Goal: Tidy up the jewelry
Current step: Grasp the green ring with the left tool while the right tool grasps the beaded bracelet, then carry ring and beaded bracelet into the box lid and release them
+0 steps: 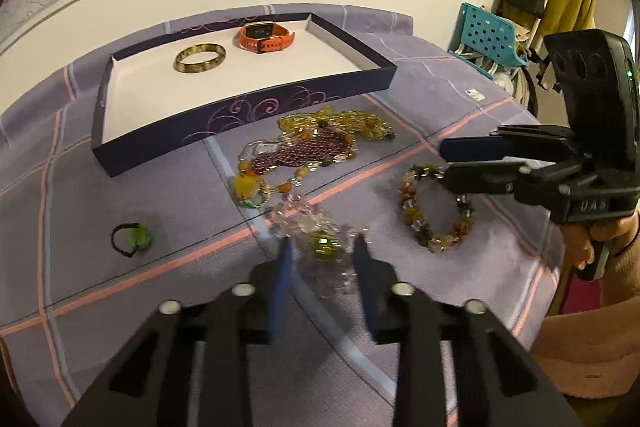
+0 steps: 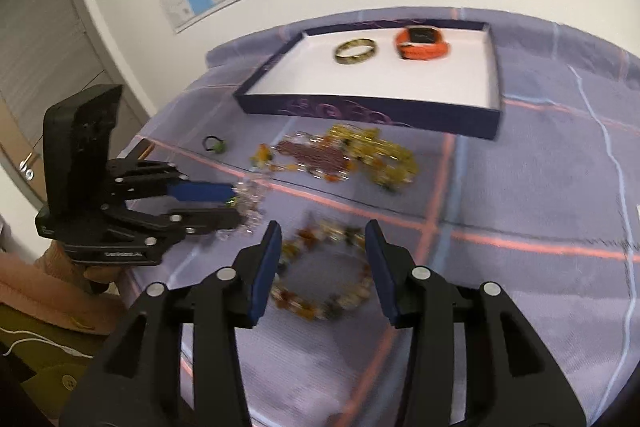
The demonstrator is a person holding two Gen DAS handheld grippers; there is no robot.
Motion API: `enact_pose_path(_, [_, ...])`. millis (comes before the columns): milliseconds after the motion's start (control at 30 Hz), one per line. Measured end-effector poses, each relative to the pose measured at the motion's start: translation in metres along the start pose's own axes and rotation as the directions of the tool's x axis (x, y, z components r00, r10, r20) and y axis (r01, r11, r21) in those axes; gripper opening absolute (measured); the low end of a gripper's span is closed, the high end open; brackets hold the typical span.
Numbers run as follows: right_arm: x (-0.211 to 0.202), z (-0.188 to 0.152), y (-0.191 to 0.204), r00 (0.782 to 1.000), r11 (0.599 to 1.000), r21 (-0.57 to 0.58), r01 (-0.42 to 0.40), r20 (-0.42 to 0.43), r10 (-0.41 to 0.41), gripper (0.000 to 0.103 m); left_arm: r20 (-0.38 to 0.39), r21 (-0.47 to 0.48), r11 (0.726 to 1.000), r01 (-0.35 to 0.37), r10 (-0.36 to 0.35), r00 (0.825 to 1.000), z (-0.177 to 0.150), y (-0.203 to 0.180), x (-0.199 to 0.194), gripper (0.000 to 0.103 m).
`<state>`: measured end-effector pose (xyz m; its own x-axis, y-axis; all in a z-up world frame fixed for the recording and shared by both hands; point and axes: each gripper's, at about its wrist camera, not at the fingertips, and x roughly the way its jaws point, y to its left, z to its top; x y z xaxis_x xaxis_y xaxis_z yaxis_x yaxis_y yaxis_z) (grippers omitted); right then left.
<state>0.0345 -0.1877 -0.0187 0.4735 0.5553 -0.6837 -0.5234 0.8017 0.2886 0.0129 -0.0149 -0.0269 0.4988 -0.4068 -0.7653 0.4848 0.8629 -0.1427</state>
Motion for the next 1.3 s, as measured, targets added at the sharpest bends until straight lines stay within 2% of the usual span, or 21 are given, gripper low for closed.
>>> enact_pose_path(67, [0.004, 0.003, 0.004, 1.000, 1.000, -0.003, -0.005, -0.006, 0.005, 0.044, 0.003, -0.003, 1.000, 0.009, -0.009, 1.000, 0.000, 0.000, -0.001, 0.012])
enact_pose_path(100, [0.006, 0.003, 0.006, 1.000, 1.000, -0.004, -0.007, -0.009, 0.007, 0.044, 0.009, -0.005, 1.000, 0.007, -0.007, 1.000, 0.000, 0.000, -0.004, 0.011])
enact_pose_path(300, [0.001, 0.002, 0.000, 1.000, 1.000, 0.014, -0.003, 0.004, 0.003, 0.044, 0.050, -0.051, 0.998, 0.047, -0.044, 0.998, -0.003, 0.011, -0.027, 0.010])
enact_pose_path(400, [-0.002, 0.000, -0.006, 1.000, 1.000, 0.027, 0.014, 0.005, -0.014, 0.044, 0.105, -0.087, 0.992, 0.095, -0.086, 0.991, -0.004, 0.020, -0.047, 0.010])
enact_pose_path(500, [-0.003, -0.004, -0.010, 0.999, 0.998, 0.025, 0.054, -0.008, -0.054, 0.044, 0.108, -0.101, 0.993, 0.066, -0.055, 0.993, -0.006, 0.026, -0.052, 0.010])
enact_pose_path(667, [-0.002, -0.012, -0.015, 0.994, 0.995, 0.018, 0.100, -0.036, -0.099, 0.043, 0.091, -0.118, 0.992, 0.054, -0.043, 0.995, -0.009, 0.030, -0.047, 0.010])
enact_pose_path(800, [0.002, -0.013, -0.010, 0.989, 0.991, -0.019, 0.136, -0.048, -0.137, 0.035, 0.085, -0.120, 0.992, 0.050, -0.040, 0.996, -0.007, 0.031, -0.044, 0.010])
enact_pose_path(833, [0.004, -0.014, -0.008, 0.988, 0.989, -0.032, 0.142, -0.052, -0.144, 0.027, 0.084, -0.120, 0.992, 0.047, -0.037, 0.996, -0.007, 0.030, -0.043, 0.010])
enact_pose_path(900, [0.007, -0.014, -0.005, 0.983, 0.983, -0.060, 0.172, -0.050, -0.175, 0.022, 0.081, -0.122, 0.992, 0.043, -0.034, 0.996, -0.006, 0.030, -0.041, 0.010])
enact_pose_path(967, [0.009, -0.013, -0.003, 0.981, 0.981, -0.074, 0.181, -0.050, -0.185, 0.011, 0.080, -0.129, 0.991, 0.044, -0.034, 0.996, -0.007, 0.031, -0.039, 0.010])
enact_pose_path(1100, [0.008, -0.011, -0.004, 0.985, 0.985, -0.059, 0.164, -0.041, -0.167, 0.011, 0.080, -0.137, 0.990, 0.036, -0.026, 0.996, -0.006, 0.033, -0.039, 0.010])
enact_pose_path(1300, [-0.005, 0.003, 0.000, 0.993, 0.992, -0.040, 0.117, 0.017, -0.116, 0.010, 0.095, -0.136, 0.990, 0.032, -0.019, 0.995, -0.002, 0.035, -0.043, 0.010])
